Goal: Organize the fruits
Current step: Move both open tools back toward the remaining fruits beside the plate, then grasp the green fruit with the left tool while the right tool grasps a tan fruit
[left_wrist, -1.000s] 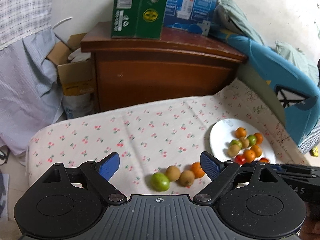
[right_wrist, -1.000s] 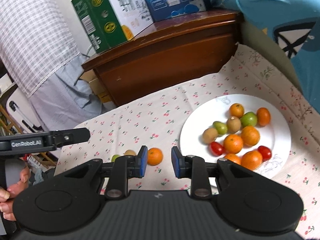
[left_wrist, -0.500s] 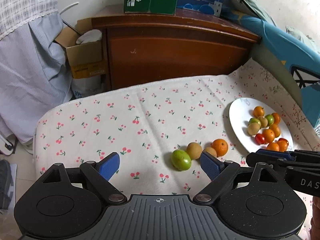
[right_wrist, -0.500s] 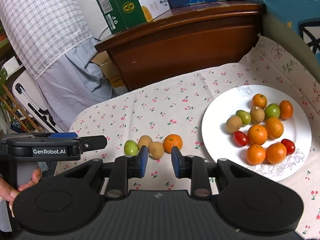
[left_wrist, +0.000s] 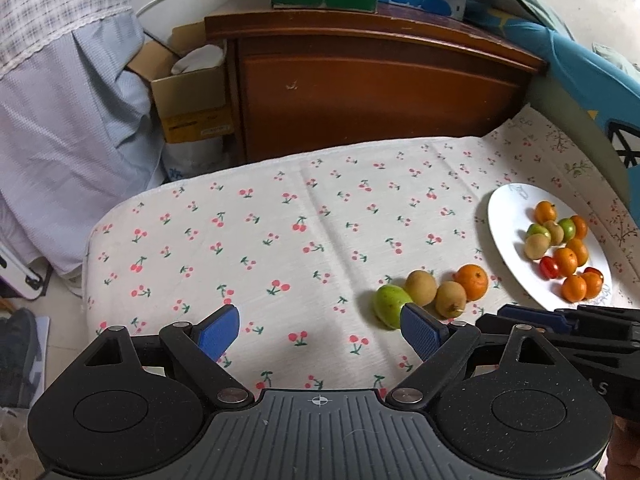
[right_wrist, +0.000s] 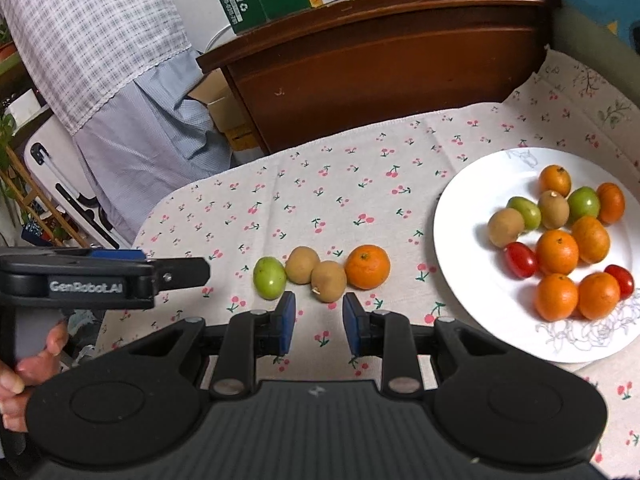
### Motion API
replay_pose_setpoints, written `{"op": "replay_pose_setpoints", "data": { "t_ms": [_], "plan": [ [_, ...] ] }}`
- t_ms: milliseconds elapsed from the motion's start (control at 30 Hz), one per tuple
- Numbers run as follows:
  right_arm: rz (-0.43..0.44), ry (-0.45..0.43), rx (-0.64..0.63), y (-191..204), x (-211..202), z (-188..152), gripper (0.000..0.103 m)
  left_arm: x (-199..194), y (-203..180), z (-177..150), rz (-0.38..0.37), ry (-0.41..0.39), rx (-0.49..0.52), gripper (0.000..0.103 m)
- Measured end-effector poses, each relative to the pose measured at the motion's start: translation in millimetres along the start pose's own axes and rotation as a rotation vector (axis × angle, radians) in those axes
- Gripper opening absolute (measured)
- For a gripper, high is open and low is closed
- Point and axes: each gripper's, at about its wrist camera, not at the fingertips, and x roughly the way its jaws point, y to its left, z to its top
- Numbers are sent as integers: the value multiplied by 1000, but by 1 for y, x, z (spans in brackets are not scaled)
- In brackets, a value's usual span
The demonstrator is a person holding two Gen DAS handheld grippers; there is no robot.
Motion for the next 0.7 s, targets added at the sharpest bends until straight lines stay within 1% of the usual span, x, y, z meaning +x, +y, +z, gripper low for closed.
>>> {"op": "replay_pose_setpoints", "data": {
  "t_ms": [533, 700],
  "plan": [
    [-25, 16, 7, -3, 35, 1, 27, 9, -1, -3, 14, 30, 18, 89],
    [-32, 3, -5, 0, 38, 1, 27, 12, -5, -4, 10, 35, 36, 89]
  ]
}}
